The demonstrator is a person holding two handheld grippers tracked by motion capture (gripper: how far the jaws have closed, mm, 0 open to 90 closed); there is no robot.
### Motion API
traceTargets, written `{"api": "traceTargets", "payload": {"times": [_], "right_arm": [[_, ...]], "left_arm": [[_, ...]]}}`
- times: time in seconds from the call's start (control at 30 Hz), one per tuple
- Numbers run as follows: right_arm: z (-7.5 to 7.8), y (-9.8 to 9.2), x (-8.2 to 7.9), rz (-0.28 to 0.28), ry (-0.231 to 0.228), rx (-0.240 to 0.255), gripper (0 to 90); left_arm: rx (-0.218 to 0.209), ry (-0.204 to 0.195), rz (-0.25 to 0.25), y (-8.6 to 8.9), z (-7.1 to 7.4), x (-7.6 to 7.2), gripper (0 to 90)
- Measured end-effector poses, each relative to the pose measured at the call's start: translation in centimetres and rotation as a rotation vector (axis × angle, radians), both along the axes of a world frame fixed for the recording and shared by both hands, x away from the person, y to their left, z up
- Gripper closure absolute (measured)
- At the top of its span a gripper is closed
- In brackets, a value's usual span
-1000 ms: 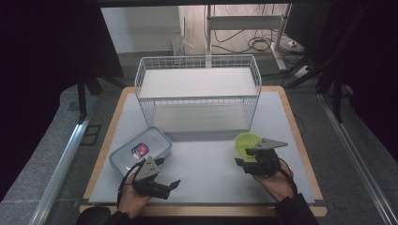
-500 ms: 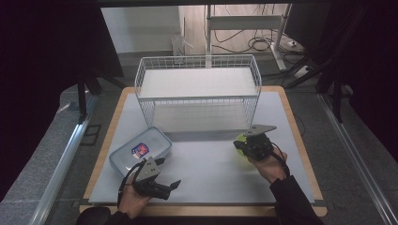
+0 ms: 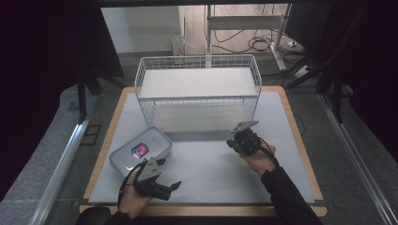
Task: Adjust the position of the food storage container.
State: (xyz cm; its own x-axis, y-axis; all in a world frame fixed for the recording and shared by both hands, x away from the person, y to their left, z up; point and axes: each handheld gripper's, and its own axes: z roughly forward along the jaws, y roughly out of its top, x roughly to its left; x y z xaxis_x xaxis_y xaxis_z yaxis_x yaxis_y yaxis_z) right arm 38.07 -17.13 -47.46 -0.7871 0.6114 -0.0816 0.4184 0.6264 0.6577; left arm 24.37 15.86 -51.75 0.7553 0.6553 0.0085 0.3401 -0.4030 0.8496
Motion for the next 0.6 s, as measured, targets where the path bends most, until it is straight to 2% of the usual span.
{"api": "traceTargets", "payload": {"times": [0.23,0.43,0.57,0.6], "right_arm": [[0.1,-1.3,-0.3,-0.021,0.008,0.017,90.0],[-0.1,-3.6,-1.1,-0.058,0.019,0.018,90.0],[-0.2,-6.0,-1.8,-0.109,0.022,0.035,90.0],[-0.2,-6.0,-1.8,-0.109,0.022,0.035,90.0]], "left_arm": [[-0.024,0.011,0.000,0.0,0.1,0.0,4.5],[-0.036,0.021,-0.001,0.0,0.2,0.0,4.5],[-0.039,0.029,0.004,0.0,0.3,0.0,4.5],[-0.041,0.033,0.005,0.0,0.3,0.0,4.5]]}}
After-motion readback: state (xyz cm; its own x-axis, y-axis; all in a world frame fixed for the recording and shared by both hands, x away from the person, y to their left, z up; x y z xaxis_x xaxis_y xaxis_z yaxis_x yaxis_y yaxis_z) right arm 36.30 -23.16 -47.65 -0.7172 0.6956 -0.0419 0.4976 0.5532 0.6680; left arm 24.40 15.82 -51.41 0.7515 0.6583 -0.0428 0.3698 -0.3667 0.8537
